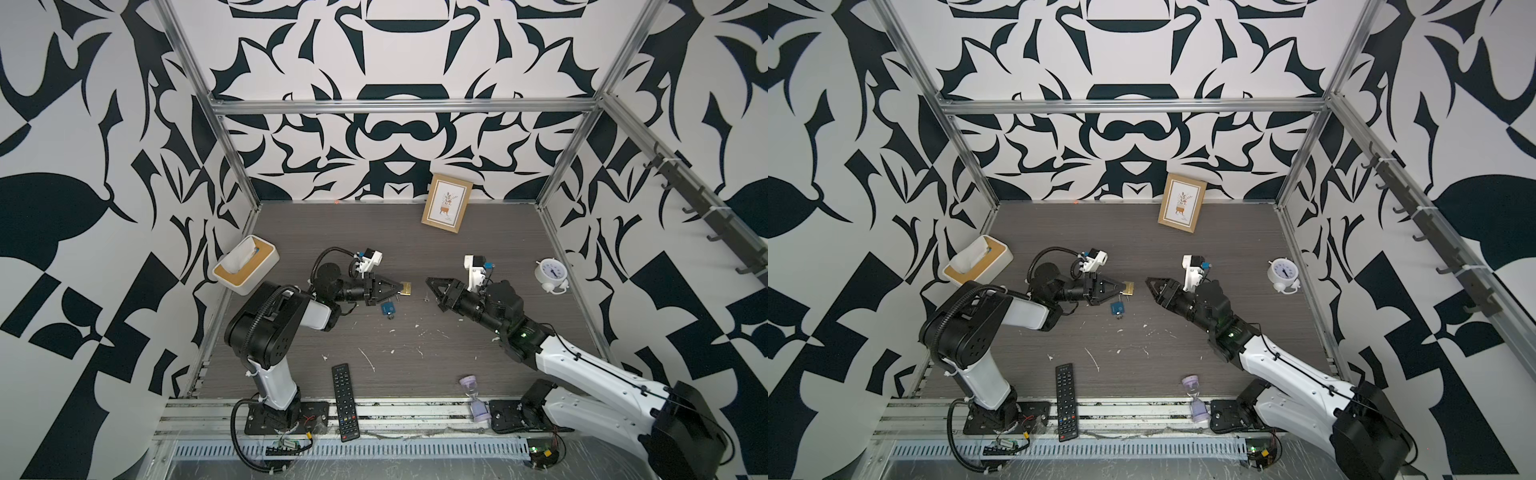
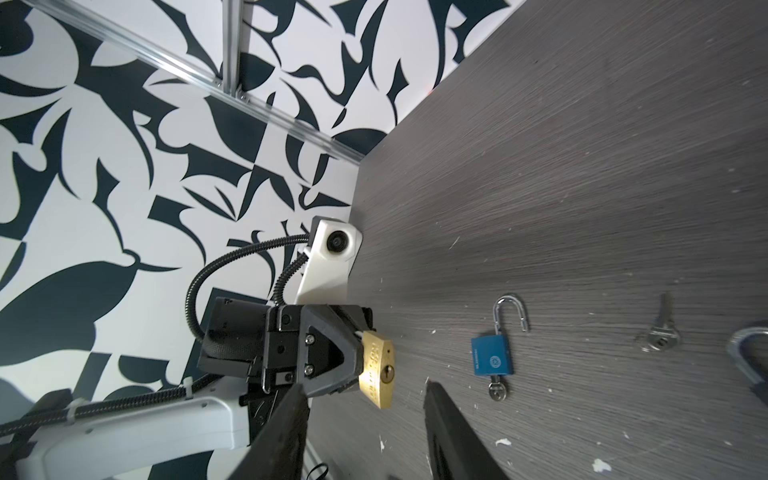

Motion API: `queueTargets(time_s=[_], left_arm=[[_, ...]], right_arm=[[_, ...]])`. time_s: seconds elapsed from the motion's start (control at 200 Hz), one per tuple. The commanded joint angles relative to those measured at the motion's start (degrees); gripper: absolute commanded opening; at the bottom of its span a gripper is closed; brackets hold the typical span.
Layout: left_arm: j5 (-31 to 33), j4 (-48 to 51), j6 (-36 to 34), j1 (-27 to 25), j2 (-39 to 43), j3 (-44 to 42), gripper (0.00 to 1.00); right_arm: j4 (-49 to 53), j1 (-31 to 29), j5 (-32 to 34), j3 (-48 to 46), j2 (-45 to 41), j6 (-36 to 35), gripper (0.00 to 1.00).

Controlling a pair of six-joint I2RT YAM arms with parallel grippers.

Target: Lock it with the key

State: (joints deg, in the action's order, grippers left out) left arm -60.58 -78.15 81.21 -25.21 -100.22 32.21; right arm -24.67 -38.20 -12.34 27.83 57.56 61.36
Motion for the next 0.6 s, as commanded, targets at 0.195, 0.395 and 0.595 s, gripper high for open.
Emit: queueTargets(time_s=[0.195,0.395,0.595], left_arm=[[-0.3,-2.2,0.6,-1.0,3.9,-0.8,0.0],[-0.6,-2.2,1.1,-1.2,4.3,-0.3,0.0],[-0.7,-2.2,1.4,-1.5,4.4,0.3,0.0]], right_arm=[[-12.5,0.9,-11.1,0.9,7.4,2.1,0.38],[-15.6,1.2,-12.2,0.4,10.0,3.0,0.38],[-19.1,1.3,-14.2,0.8,12.8,4.2,0.31]])
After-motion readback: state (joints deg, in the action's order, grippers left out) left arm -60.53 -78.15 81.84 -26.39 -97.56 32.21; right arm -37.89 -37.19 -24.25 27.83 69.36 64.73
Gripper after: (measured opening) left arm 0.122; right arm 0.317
